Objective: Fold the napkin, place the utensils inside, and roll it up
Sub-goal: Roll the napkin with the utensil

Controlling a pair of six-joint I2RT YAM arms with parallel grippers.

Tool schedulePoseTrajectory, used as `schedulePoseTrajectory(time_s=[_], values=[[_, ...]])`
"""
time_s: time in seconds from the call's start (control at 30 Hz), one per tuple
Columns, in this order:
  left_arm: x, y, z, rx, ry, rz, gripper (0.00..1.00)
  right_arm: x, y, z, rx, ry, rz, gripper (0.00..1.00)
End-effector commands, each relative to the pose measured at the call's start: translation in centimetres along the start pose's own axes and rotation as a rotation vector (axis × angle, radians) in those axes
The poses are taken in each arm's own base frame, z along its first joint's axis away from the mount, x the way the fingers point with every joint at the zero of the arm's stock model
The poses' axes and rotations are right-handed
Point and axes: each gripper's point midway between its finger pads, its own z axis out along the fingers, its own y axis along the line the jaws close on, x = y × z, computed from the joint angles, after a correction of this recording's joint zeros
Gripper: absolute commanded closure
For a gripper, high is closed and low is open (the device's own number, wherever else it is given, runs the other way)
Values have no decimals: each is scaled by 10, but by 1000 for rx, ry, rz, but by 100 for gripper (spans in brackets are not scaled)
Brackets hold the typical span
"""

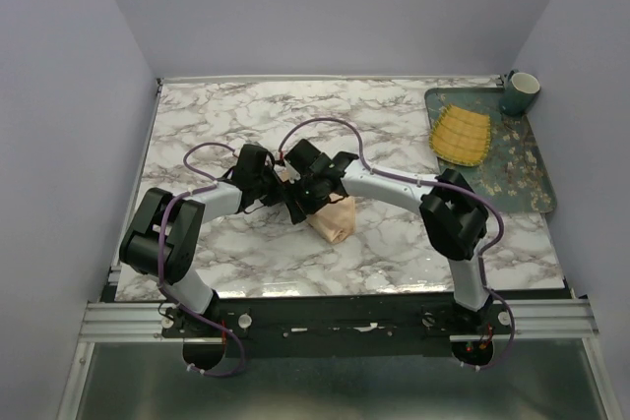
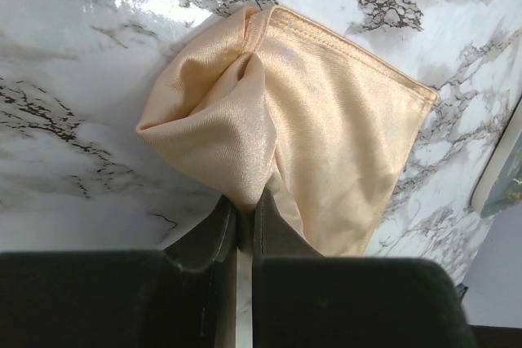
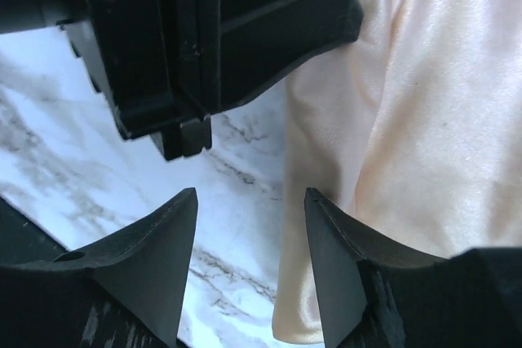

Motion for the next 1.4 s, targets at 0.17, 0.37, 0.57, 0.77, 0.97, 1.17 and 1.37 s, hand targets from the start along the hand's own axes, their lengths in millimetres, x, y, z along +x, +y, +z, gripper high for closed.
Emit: schedulePoseTrajectory(time_s=[0.17, 0.37, 0.57, 0.77, 0.97, 1.17, 1.37], values=[[15, 29, 1, -120, 38, -22, 98, -8, -17, 18, 248, -39, -85, 39], [16, 30, 3, -122, 46, -18, 98, -3, -17, 15, 270, -28, -113, 38], [16, 31, 4, -122, 50, -18, 99, -14, -13, -3, 271, -59, -122, 38], [15, 31, 4, -122, 49, -18, 99, -4, -24, 4, 312, -26, -137, 38], [15, 34, 4, -126, 52, -23, 99, 3, -33, 13, 345, -8, -163, 37], [13, 31, 4, -118, 53, -23, 99, 15, -43, 26, 369, 18, -188, 36], [15, 29, 6, -107, 70, -41, 100, 24, -48, 40, 374, 37, -186, 36]])
